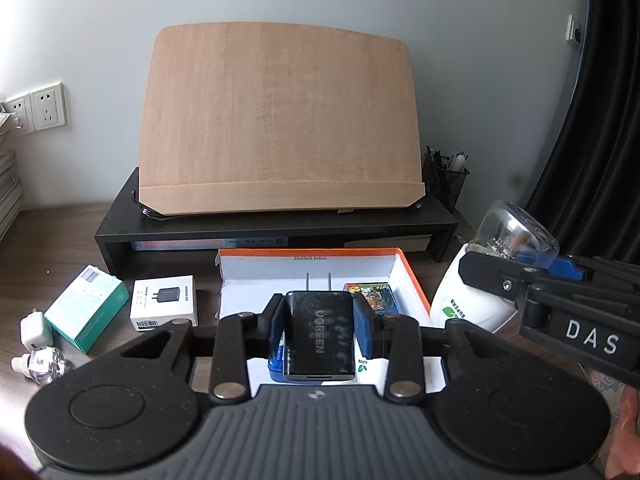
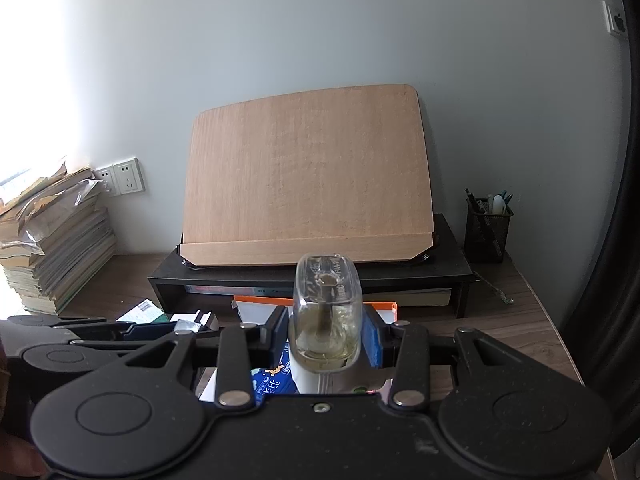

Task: Organize rigid objects
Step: 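Hold the black charger over the white box with the left tool while the right tool holds the air freshener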

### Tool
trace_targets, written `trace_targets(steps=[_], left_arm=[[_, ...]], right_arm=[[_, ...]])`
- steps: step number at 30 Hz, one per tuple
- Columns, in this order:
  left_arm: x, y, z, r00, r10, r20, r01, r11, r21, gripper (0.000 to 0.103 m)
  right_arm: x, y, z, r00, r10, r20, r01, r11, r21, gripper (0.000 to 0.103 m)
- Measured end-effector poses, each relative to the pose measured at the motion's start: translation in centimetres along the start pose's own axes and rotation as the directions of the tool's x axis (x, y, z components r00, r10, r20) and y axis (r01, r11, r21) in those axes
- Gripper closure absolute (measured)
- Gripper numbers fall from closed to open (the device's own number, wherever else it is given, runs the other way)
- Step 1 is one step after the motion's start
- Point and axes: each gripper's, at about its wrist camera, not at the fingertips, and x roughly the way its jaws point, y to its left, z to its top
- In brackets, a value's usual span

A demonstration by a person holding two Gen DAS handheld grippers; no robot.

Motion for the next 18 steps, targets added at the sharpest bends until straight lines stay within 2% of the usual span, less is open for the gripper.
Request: trace_targets(steps=[18], left_arm=[[0.9,0.8,0.1,1.000,0.017,-0.015,-0.018,1.000,-0.021,0.067]], right_arm=[[1.7,0.1,0.2,1.000,0.006,-0.029,-0.006,1.000,-0.014,0.055]])
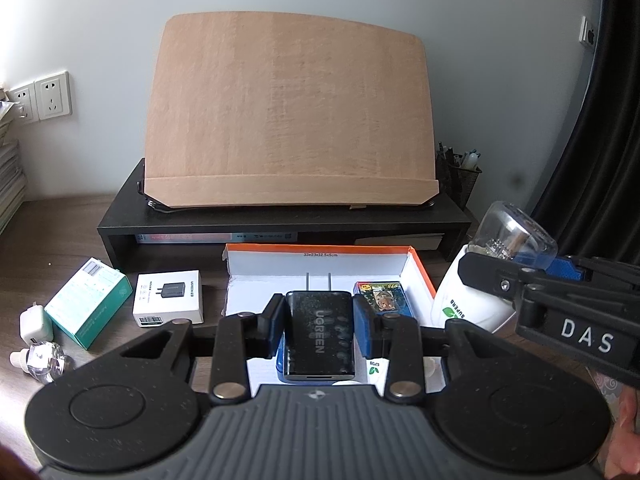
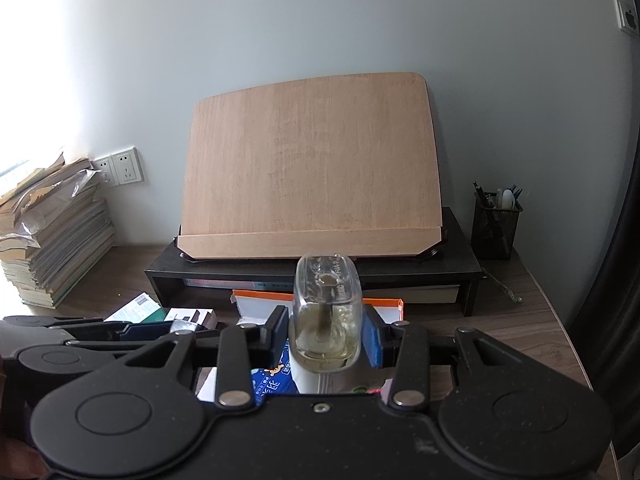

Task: Organize rigid objects
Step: 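Hold the black charger over the white box with the left tool while the right tool holds the air freshener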

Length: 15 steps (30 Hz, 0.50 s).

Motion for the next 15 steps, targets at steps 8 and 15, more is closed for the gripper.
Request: trace_targets(steps=[8,15], left_arm=[[0.10,0.15,0.03,1.000,-0.001,-0.004,0.001,1.000,0.003,0.067],[0.27,0.26,0.13,1.000,-0.005,-0.005,0.005,1.000,0.005,0.067]], right_arm=[[0.44,0.07,0.04,1.000,0.004,-0.007,-0.004,1.000,-0.005,0.055],[0.63,0.18,0.02,1.000,0.004,-0.011,-0.004,1.000,-0.007,0.055]])
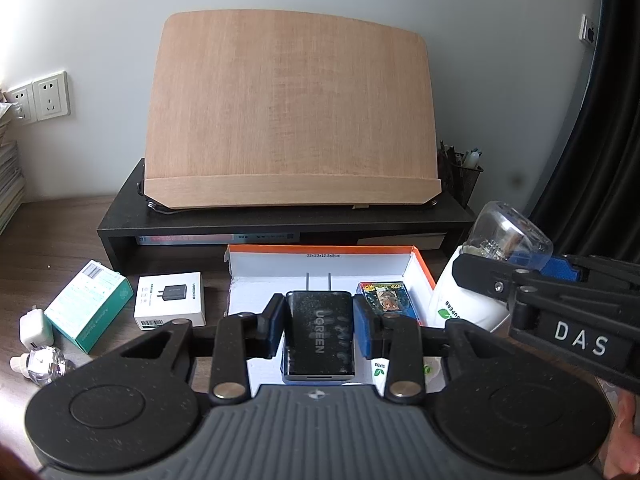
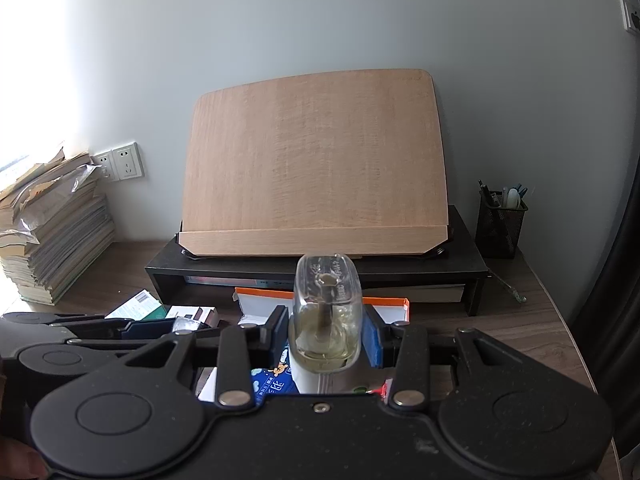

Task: Organize rigid objects
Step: 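Hold the black charger over the white box with the left tool while the right tool holds the air freshener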

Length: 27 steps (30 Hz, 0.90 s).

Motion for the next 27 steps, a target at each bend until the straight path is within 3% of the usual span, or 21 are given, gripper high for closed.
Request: trace_targets(steps=[27], left_arm=[[0.53,0.07,0.07,1.000,-0.001,-0.005,0.001,1.000,0.001,0.067]], right_arm=[[0.86,-0.02,0.17,1.000,0.001,-0.016,-0.001,1.000,-0.005,0.055]])
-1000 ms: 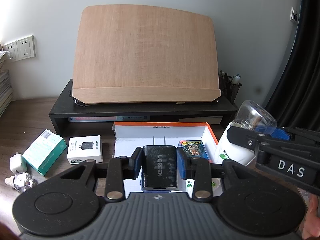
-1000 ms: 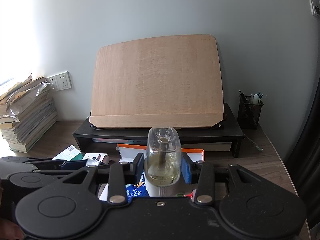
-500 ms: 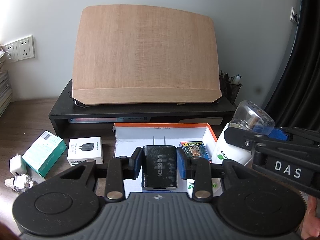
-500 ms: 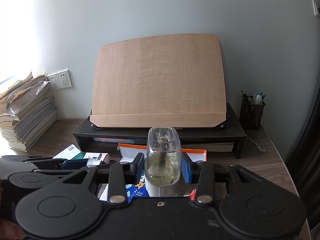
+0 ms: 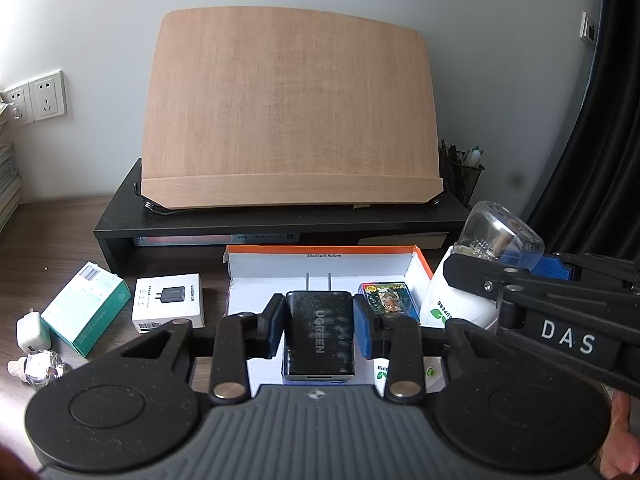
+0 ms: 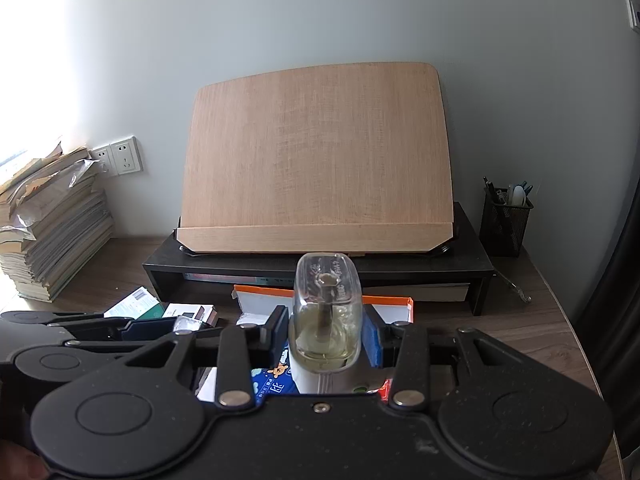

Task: Organize rigid objects
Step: 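Hold the black charger over the white box with the left tool while the right tool holds the air freshener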

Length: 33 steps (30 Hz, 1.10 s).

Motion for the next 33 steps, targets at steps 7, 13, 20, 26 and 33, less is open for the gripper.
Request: trace_targets(steps=[7,13,20,26,33], left_arm=[[0.1,0.0,0.0,1.000,0.002,-0.001,-0.002,1.000,0.000,0.067],[0.1,-0.1,0.0,1.000,0.001,0.001,-0.001,1.000,-0.001,0.067],[0.6,-0.1,0.0,1.000,-0.003,-0.004,0.003,1.000,0.000,0.067],[1.0,-0.1,0.1,1.000,-0.004,-0.008,0.004,1.000,-0.001,0.067],[1.5,0.1,0.1,1.000,-0.005,-0.014,0.005,1.000,-0.005,0.067]], right_arm=[[0.3,0.0,0.0,1.000,0.000,0.000,0.000,1.000,0.000,0.055],[0.2,0.0,0.0,1.000,-0.001,-0.002,0.001,1.000,0.000,0.055],[0.6,-0.1,0.0,1.000,-0.006,-0.007,0.006,1.000,-0.001,0.055],[1.1,-0.1,0.1,1.000,-0.009,-0.011,0.009,1.000,0.002,0.055],[1.8,-0.3,0.2,1.000,-0.017,-0.024,0.017,1.000,0.002,0.055]])
